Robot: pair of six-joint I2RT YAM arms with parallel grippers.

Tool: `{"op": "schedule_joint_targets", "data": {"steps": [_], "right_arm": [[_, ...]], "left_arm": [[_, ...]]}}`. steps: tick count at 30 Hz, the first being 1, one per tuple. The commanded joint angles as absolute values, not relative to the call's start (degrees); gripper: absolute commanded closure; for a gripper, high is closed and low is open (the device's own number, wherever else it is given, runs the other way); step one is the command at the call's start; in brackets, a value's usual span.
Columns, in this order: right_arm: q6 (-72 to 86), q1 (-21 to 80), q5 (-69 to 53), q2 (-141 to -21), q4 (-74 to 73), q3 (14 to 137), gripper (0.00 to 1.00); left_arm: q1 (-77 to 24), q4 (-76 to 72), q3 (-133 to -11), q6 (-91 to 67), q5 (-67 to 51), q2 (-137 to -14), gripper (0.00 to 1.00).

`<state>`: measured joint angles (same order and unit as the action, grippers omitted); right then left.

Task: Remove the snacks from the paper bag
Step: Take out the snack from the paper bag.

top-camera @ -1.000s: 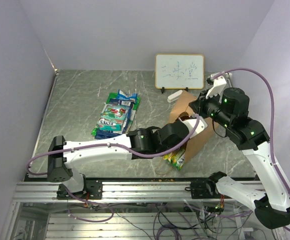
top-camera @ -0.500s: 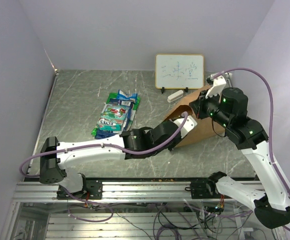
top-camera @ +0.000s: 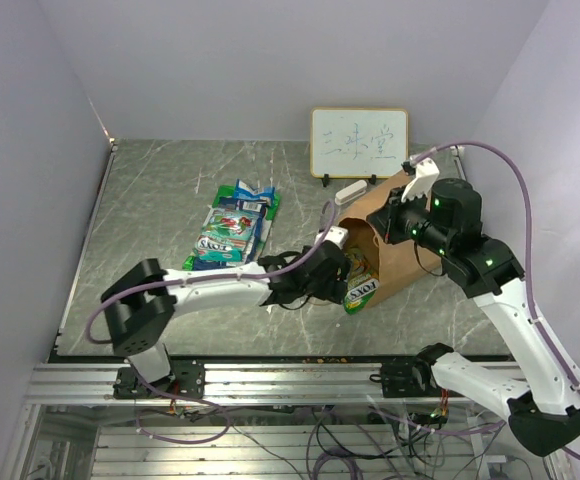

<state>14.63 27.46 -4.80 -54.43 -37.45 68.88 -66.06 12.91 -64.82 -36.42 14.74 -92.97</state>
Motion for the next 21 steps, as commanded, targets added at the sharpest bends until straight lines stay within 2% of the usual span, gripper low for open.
{"op": "schedule_joint_targets", "data": {"steps": [1, 5, 8, 12, 14, 17, 21], "right_arm": [[15.4, 27.6, -6.2, -55.3, -35.0, 69.4, 1.00], [14.6, 27.6, -6.5, -56.1, -35.5, 70.1, 1.00], [14.1, 27.6, -6.2, -56.1, -36.0, 70.2, 1.00], [13.4, 27.6, -6.2, -55.9, -36.1, 70.1, 1.00], [13.2, 27.6, -6.2, -56.0, -36.2, 70.2, 1.00], [12.8, 27.6, -6.5, -56.1, -36.1, 70.2, 1.00], [12.3, 27.6, -6.6, -56.2, -35.7, 70.1, 1.00]], "left_arm": [[-65.5, 8.6, -66.8, -46.4, 9.5, -99.5, 0.23], [-64.6, 6.3, -68.2, -51.9, 8.1, -104.6, 0.27], [-64.5, 8.0, -69.2, -55.8, 9.6, -107.2, 0.25], [-63.0, 0.7, -64.9, -61.4, 8.5, -107.7, 0.23], [-62.4, 0.2, -65.0, -62.1, 8.4, -108.7, 0.26], [-62.1, 0.5, -65.6, -62.9, 8.4, -109.9, 0.37], [-61.6, 1.4, -65.7, -64.4, 8.8, -110.5, 0.39]]}}
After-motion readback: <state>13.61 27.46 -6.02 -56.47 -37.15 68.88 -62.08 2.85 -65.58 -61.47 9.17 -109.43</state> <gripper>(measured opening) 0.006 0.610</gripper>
